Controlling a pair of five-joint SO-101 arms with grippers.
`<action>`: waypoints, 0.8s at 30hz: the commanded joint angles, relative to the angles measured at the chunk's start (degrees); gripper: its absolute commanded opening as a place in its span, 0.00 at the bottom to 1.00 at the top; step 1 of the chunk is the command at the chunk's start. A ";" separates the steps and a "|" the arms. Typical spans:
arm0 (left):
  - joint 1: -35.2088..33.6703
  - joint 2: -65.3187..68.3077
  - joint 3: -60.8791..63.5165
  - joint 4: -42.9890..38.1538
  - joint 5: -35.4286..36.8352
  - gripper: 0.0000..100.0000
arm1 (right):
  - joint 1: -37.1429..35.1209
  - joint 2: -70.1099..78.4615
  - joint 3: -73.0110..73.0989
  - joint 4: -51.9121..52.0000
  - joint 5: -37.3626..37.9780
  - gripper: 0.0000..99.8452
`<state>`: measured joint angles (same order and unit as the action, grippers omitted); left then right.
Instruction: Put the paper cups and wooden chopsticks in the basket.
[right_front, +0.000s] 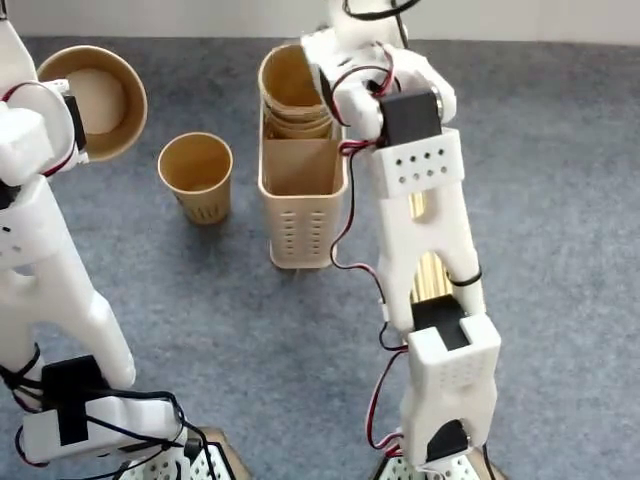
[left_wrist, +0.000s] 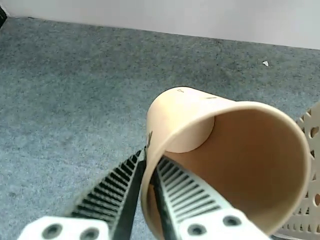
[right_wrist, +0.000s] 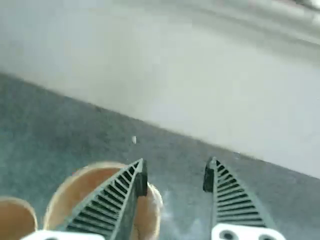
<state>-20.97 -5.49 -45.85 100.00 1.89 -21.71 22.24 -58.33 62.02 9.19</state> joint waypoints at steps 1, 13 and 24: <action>0.92 -0.75 -1.45 0.09 0.53 0.01 | 0.04 1.45 0.22 -3.74 -4.04 0.20; 21.05 -0.40 -8.84 0.00 0.70 0.01 | 6.55 -5.76 -13.32 28.00 -3.60 0.20; 33.54 3.65 -8.31 -10.37 5.63 0.01 | 18.86 -19.38 -1.36 39.16 2.29 0.20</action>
<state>11.21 -4.00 -53.58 93.23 5.49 -4.75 7.65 -66.59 100.35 10.59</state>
